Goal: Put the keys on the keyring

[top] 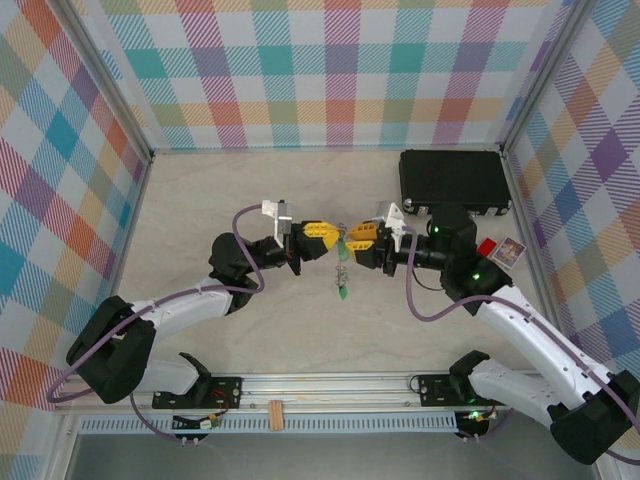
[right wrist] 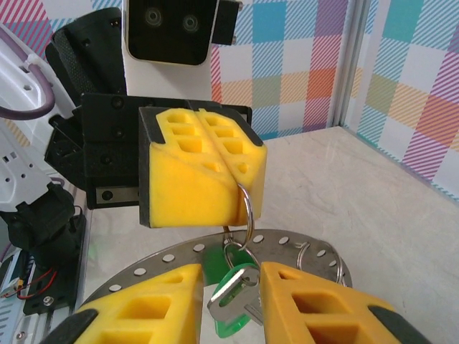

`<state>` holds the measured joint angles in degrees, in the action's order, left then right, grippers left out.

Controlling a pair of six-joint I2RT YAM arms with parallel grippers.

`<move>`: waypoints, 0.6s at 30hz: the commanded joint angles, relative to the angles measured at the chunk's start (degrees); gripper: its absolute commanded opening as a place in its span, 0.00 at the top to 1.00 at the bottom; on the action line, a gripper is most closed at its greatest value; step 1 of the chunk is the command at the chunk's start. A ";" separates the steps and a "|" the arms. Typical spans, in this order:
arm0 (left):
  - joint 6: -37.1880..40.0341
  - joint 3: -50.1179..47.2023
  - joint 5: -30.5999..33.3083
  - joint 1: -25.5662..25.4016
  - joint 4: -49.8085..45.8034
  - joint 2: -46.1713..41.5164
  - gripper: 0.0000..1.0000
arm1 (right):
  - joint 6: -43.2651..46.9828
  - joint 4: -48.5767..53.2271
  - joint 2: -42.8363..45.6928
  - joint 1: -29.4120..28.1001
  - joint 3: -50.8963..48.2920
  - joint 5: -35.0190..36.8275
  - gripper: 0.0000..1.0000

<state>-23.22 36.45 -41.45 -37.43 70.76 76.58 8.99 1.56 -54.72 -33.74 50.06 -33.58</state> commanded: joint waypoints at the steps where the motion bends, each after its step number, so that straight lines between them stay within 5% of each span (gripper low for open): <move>1: -0.88 -0.32 -1.07 -0.36 4.74 -0.98 1.00 | -0.03 -0.56 -0.58 -0.19 2.01 -1.59 0.73; 14: -1.55 0.29 -2.26 -0.36 4.65 -1.08 1.00 | 1.42 0.33 -2.15 -0.19 3.03 -2.79 0.67; 18: -1.58 0.46 -2.41 -0.36 4.62 -1.03 1.00 | 1.64 0.34 -2.06 -0.20 3.05 -2.97 0.75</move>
<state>-24.34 36.45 -42.81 -37.43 70.76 76.58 9.87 2.22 -56.86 -33.74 51.13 -35.59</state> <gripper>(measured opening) 0.045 0.264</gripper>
